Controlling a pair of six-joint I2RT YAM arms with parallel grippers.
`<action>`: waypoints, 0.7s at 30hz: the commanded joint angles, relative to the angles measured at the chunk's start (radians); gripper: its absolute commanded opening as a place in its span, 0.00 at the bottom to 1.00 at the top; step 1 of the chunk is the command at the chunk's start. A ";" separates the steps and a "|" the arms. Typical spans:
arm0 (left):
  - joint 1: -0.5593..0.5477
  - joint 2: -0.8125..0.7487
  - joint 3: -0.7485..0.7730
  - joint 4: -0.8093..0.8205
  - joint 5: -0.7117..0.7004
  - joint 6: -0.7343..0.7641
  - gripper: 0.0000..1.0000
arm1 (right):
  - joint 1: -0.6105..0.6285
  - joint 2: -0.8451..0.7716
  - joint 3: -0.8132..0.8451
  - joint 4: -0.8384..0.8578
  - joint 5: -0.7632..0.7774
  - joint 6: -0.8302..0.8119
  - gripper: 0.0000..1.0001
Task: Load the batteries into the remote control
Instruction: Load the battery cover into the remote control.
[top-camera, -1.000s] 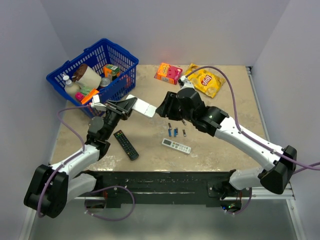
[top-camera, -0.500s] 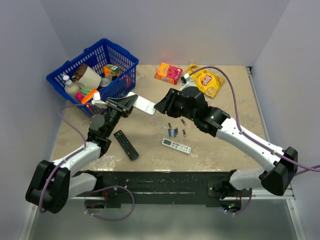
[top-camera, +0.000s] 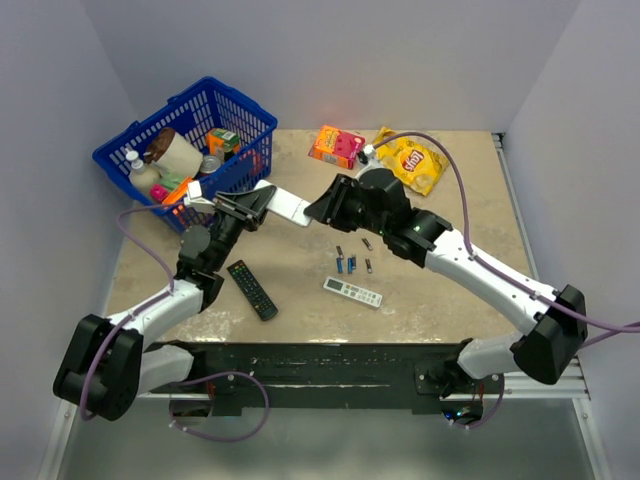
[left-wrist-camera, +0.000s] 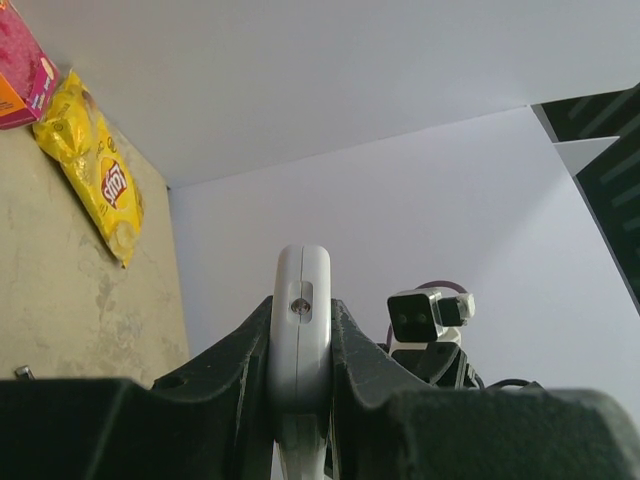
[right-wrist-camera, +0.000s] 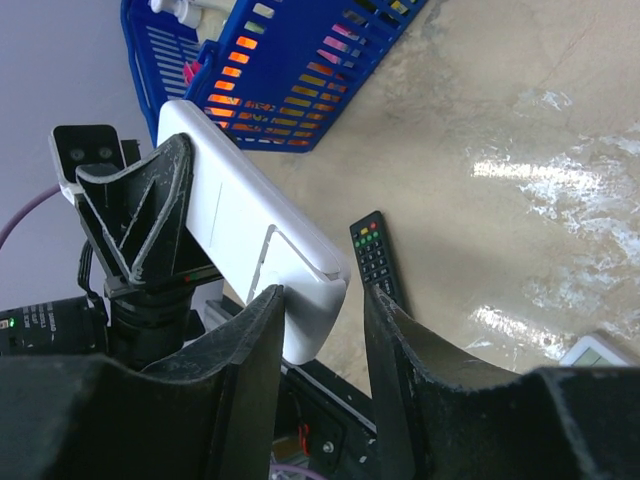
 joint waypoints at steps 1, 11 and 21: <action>-0.005 0.011 0.048 0.105 -0.022 -0.032 0.00 | -0.012 0.004 -0.001 0.053 -0.037 0.014 0.39; -0.008 0.032 0.051 0.165 -0.037 -0.088 0.00 | -0.031 0.008 -0.021 0.082 -0.074 0.025 0.34; -0.029 0.050 0.068 0.191 -0.032 -0.072 0.00 | -0.031 0.037 0.005 0.068 -0.086 0.012 0.34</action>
